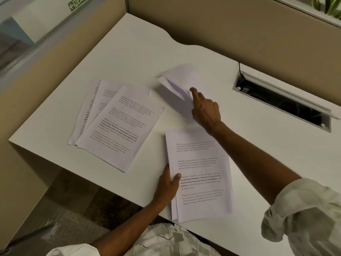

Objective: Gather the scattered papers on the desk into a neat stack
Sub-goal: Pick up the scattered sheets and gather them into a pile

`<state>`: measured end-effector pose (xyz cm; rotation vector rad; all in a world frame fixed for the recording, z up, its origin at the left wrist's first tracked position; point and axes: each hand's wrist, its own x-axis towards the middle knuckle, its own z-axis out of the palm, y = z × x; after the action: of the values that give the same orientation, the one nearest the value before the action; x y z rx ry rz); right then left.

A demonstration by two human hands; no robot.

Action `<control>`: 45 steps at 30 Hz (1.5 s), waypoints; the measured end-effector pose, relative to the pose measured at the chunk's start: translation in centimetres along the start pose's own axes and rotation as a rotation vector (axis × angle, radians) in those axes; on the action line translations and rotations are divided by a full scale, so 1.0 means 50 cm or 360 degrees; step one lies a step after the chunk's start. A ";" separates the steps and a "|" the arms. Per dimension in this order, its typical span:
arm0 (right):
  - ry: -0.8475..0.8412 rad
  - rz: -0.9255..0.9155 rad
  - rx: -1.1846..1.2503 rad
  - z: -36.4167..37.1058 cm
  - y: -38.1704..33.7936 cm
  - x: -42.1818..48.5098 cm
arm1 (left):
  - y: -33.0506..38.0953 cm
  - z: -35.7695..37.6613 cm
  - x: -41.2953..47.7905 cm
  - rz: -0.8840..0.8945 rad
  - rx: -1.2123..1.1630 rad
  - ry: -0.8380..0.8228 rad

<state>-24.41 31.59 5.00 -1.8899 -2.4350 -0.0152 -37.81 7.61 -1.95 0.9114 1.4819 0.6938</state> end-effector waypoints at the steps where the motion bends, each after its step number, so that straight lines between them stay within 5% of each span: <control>1: 0.0037 0.0063 0.0121 -0.027 0.004 0.010 | 0.000 0.000 0.002 -0.0009 -0.0012 0.0010; 4: 0.0122 0.0271 0.0588 -0.114 0.033 0.029 | 0.005 0.001 0.011 -0.0026 -0.0044 0.0048; 9: 0.0003 0.0708 0.2068 -0.240 0.124 -0.027 | 0.014 0.004 0.030 -0.0066 -0.0097 0.0068; 15: -0.0165 0.1060 0.2412 -0.177 0.220 -0.207 | 0.014 0.010 0.042 -0.0103 -0.0200 0.0062; 23: -0.0503 0.1085 0.2262 0.039 0.211 -0.488 | 0.000 0.028 0.024 -0.0516 -0.0260 0.0217; 29: -0.0299 0.1294 0.1786 0.058 0.208 -0.510 | 0.005 0.032 0.014 -0.0272 -0.0297 0.0332; 34: -0.0478 0.1051 0.1142 0.041 0.171 -0.480 | 0.006 0.041 0.010 -0.0213 -0.0317 0.0376; 40: -0.0346 0.0801 0.0995 0.067 0.132 -0.492 | 0.016 0.026 -0.002 -0.0158 -0.0459 0.0300; 45: -0.0374 0.0751 0.0962 0.081 0.147 -0.505 | 0.030 -0.026 0.009 -0.0194 -0.0933 -0.0164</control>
<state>-11.23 9.15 -0.57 -2.1571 -1.7284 0.8906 -38.87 8.86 -0.77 0.3959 1.1352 0.9101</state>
